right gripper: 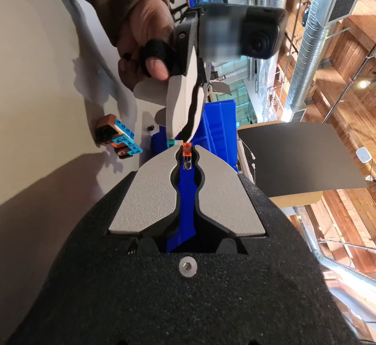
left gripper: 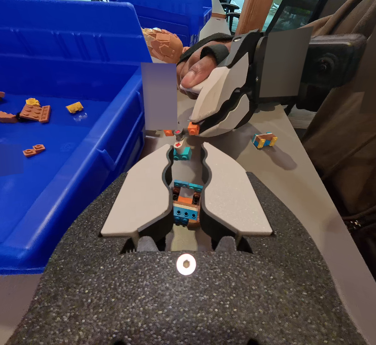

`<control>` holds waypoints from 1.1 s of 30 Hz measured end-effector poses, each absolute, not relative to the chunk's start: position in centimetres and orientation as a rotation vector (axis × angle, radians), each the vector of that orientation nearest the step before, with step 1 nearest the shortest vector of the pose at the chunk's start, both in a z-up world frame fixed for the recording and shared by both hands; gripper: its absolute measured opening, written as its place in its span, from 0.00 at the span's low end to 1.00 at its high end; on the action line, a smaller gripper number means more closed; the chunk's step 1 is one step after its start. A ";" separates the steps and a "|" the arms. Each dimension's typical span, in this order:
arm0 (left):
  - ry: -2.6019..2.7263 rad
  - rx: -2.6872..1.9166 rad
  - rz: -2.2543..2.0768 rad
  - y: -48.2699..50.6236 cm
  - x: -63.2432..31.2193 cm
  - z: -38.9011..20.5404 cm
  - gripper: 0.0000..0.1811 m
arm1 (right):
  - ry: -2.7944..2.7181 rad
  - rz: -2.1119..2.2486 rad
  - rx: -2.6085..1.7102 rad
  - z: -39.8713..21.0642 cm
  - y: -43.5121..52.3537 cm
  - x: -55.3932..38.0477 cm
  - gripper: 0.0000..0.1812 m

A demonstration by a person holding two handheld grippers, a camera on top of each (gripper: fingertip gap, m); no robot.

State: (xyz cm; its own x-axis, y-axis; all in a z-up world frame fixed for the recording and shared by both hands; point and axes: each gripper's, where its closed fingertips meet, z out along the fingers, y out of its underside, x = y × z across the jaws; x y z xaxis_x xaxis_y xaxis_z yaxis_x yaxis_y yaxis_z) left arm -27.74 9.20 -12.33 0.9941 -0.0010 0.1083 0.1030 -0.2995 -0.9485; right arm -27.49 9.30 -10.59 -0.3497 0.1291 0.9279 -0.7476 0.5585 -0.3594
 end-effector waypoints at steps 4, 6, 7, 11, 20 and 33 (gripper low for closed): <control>-0.065 -1.869 -0.068 9.3 -27.7 -12.1 0.14 | -1.697 1.040 0.484 -10.2 9.4 -27.6 0.04; -0.073 -1.867 -0.071 9.5 -27.7 -12.2 0.14 | -1.690 1.042 0.487 -10.1 9.3 -27.5 0.04; -0.077 -1.865 -0.077 9.5 -27.7 -12.2 0.14 | -1.686 1.044 0.490 -10.1 9.2 -27.4 0.04; -0.084 -1.857 -0.107 9.9 -27.4 -12.5 0.14 | -1.676 1.065 0.502 -10.0 9.0 -27.0 0.04; -0.061 -1.824 -0.152 9.8 -26.9 -12.0 0.14 | -1.659 1.120 0.500 -9.4 8.8 -26.5 0.04; 0.165 -1.885 0.323 10.3 -27.5 -12.4 0.19 | -1.632 1.143 0.506 -9.0 8.6 -26.1 0.04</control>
State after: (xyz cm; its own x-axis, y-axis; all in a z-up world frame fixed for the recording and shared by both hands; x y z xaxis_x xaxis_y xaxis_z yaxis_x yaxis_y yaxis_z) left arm -27.49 10.30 -12.36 0.9521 0.0451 -0.3024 -0.2712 -0.3316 -0.9036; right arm -26.07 8.57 -9.04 -0.3775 0.2056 0.9029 -0.7785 0.4576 -0.4296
